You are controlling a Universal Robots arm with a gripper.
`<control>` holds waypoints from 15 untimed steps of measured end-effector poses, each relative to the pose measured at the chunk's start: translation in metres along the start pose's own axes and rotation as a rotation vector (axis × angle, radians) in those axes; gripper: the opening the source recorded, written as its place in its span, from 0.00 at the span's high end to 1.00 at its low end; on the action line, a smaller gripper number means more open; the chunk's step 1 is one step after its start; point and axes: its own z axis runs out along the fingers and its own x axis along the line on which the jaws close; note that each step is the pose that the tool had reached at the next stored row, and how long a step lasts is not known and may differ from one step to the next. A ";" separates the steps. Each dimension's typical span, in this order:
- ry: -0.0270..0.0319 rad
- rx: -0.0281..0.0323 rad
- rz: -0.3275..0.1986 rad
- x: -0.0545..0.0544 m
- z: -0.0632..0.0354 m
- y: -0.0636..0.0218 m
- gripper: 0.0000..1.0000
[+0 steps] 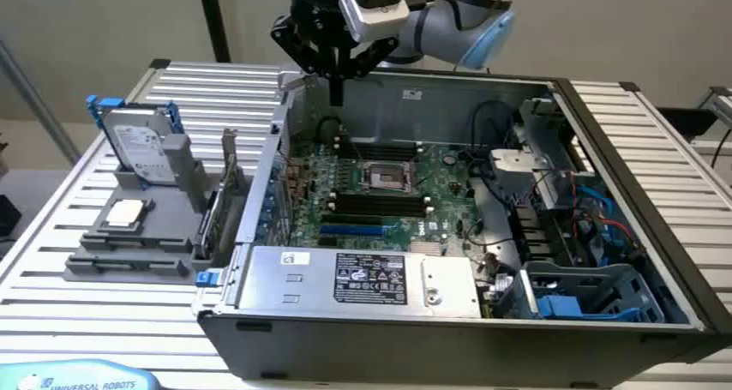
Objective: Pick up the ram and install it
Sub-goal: 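Reach for the ram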
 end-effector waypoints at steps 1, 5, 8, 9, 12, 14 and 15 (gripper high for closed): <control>0.0000 0.0000 0.000 0.000 0.0000 0.0000 0.89; 0.0000 -0.0002 0.000 0.000 0.0000 0.0000 0.89; 0.0000 -0.0003 0.000 0.000 0.0000 0.0000 0.89; 0.0000 -0.0005 0.000 0.000 0.0000 0.0000 0.89; 0.0000 -0.0007 0.000 0.000 0.0000 0.0000 0.89; 0.0000 -0.0007 0.000 0.000 0.0000 0.0000 0.89; 0.0000 -0.0008 0.000 0.000 0.0000 0.0000 0.89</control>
